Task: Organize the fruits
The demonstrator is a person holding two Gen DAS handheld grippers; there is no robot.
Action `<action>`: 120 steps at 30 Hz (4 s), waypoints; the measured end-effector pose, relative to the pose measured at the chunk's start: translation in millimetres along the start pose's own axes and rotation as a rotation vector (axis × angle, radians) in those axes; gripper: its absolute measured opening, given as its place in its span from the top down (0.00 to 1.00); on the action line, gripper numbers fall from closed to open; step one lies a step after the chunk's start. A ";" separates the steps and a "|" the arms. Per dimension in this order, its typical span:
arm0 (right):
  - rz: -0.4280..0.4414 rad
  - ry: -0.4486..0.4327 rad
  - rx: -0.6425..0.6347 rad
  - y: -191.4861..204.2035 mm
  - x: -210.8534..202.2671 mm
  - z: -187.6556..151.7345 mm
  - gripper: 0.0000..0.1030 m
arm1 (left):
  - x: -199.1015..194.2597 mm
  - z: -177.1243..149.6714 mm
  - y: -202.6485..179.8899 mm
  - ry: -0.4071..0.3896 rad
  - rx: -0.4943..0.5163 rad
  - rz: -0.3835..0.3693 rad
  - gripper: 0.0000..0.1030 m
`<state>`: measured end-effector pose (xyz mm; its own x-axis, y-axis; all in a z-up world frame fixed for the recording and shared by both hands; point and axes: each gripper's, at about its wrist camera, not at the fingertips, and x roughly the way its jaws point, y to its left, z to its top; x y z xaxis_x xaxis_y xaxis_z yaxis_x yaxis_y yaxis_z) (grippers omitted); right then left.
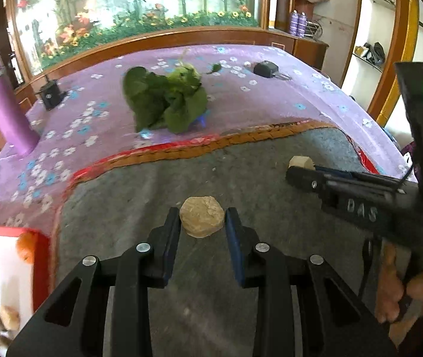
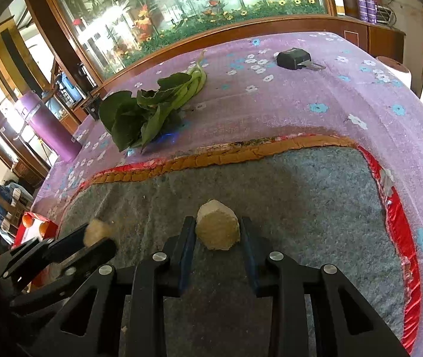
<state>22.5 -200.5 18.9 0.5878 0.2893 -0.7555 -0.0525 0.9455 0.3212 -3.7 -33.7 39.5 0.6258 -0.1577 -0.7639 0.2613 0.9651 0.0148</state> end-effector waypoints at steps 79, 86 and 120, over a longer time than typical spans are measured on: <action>0.432 -0.032 -0.502 316.3 -57.4 -146.5 0.71 | -161.0 -136.7 224.2 -0.261 -0.386 0.387 0.72; 0.403 -0.016 -0.492 317.6 -45.4 -148.1 0.71 | -152.6 -141.8 227.3 -0.233 -0.387 0.395 0.72; 0.322 -0.090 -0.463 307.4 -67.0 -147.0 0.38 | -164.2 -152.4 213.4 -0.198 -0.366 0.526 0.20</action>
<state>-151.8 92.7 84.4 0.5491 0.5791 -0.6026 -0.5766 0.7845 0.2284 -162.7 229.9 69.8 0.7336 0.3518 -0.5814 -0.3602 0.9268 0.1064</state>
